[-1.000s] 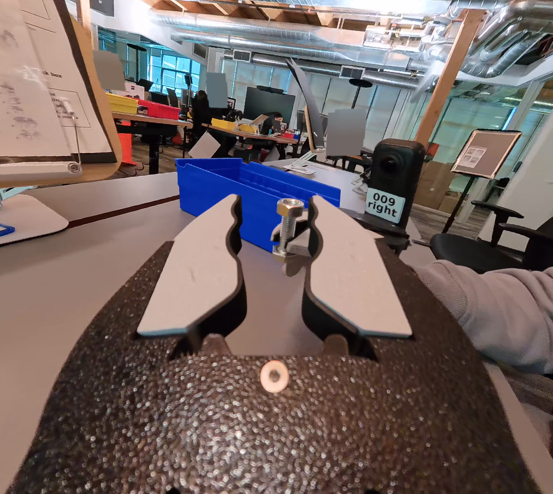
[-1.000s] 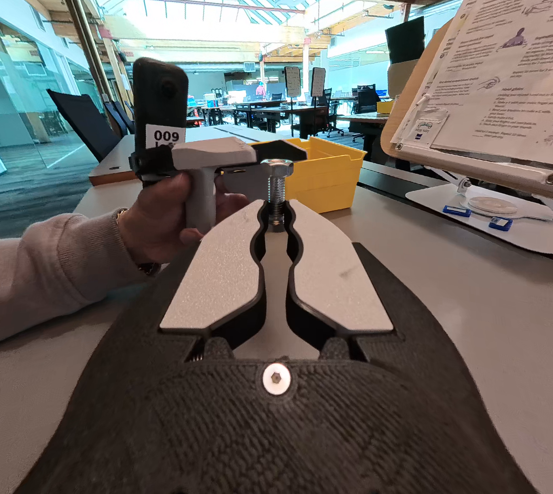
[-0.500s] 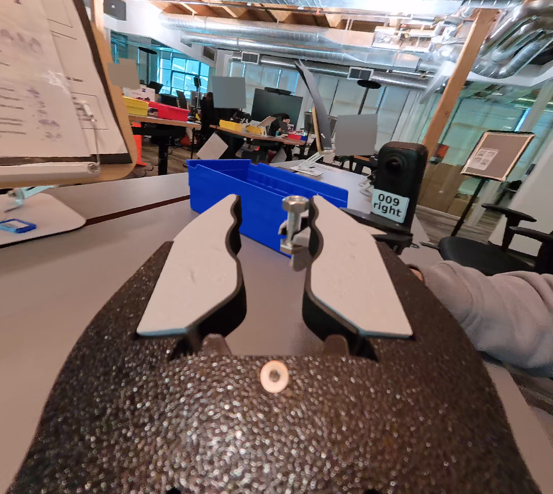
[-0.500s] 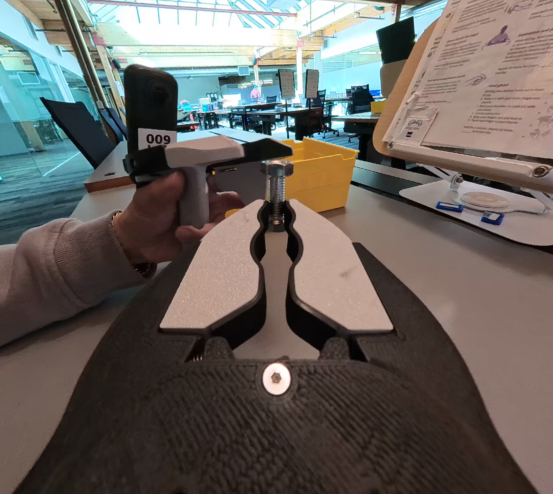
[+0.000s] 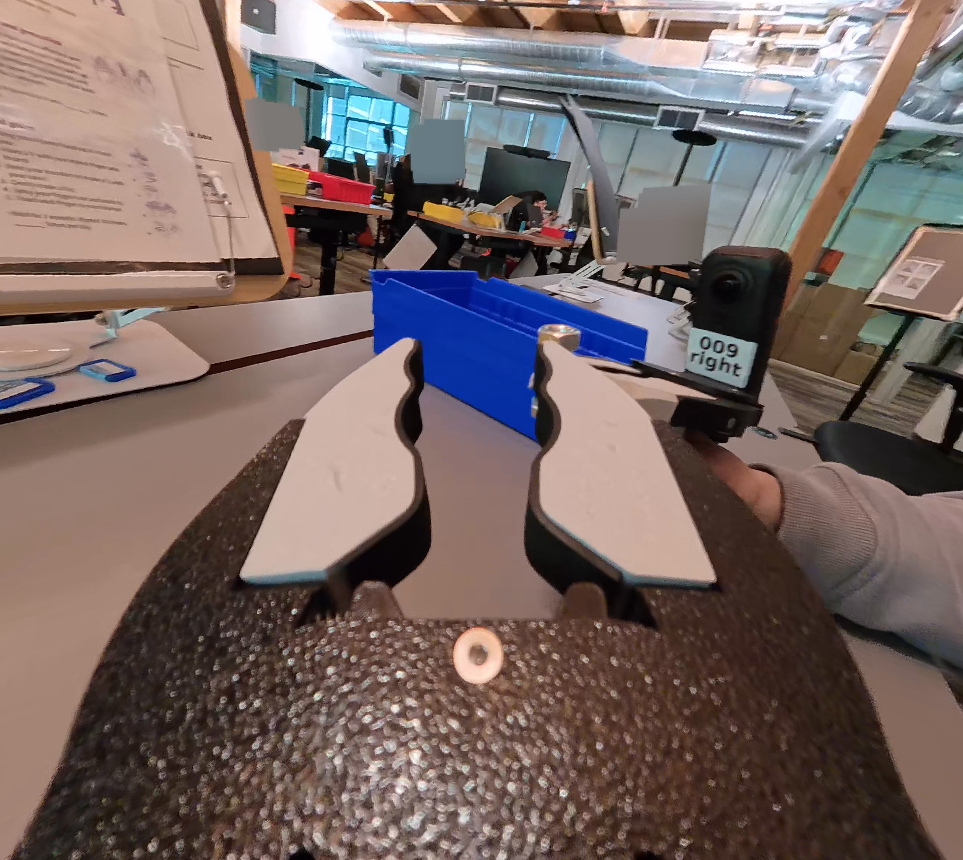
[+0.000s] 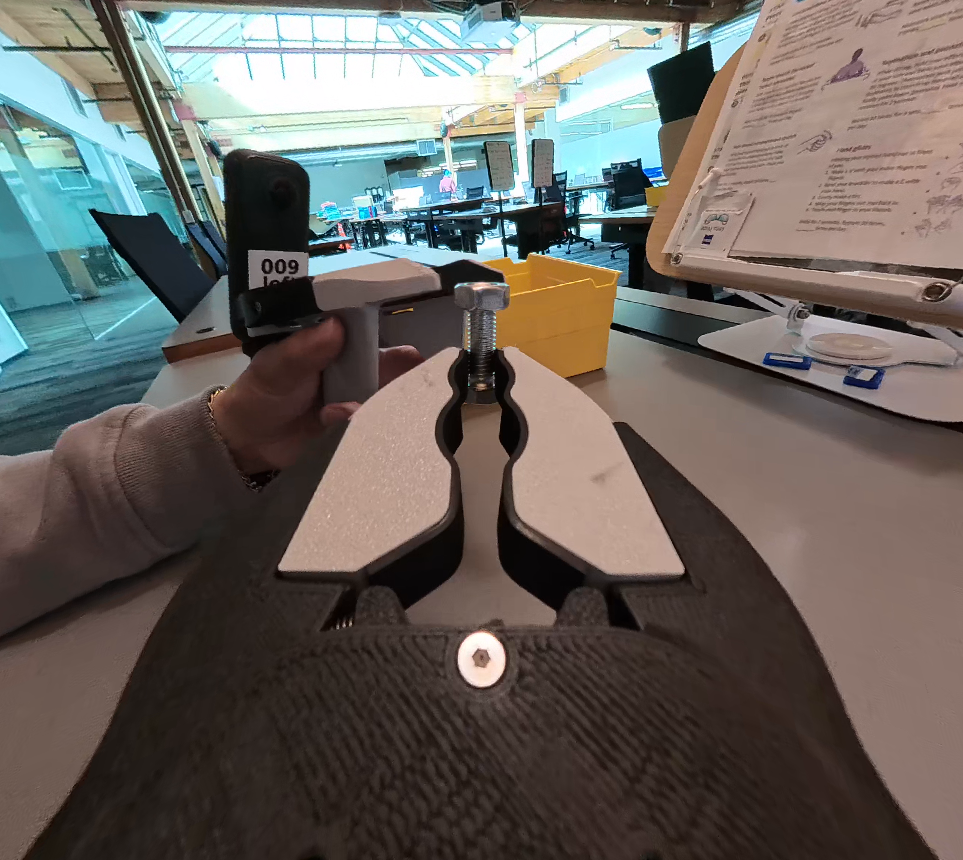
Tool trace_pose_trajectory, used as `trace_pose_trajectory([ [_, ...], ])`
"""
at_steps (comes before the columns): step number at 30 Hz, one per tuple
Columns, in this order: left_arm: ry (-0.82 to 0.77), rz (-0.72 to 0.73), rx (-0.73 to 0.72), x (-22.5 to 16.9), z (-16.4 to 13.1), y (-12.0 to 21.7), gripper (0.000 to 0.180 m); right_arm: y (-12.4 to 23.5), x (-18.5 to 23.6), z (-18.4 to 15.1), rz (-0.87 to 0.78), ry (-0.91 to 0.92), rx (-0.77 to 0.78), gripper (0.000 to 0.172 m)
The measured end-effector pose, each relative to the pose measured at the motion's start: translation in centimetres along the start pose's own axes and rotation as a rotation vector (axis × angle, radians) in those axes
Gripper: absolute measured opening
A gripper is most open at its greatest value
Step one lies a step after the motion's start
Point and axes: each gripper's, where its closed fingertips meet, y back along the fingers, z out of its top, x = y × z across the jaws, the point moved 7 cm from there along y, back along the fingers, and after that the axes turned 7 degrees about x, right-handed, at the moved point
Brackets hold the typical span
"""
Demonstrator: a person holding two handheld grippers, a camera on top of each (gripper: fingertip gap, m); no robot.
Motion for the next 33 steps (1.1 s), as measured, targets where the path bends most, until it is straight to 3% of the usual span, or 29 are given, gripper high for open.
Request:
trace_pose_trajectory([
  [6,-0.003,-0.080,0.021,-1.7,-0.4,-1.3,0.041,-0.7,0.9,-0.5,0.014,0.046,0.038,0.009],
  [14,-0.013,0.028,0.027,0.0,-0.2,-0.3,0.035,-0.1,0.1,-0.1,0.016,-0.013,-0.002,0.009],
  [22,0.031,-0.100,0.005,-1.6,-0.3,-1.1,0.043,-0.6,0.8,-0.4,0.026,0.027,0.024,0.009],
  [33,0.044,0.005,0.008,0.3,-0.3,-0.2,0.039,0.1,0.1,0.3,0.028,-0.024,-0.041,0.009],
])
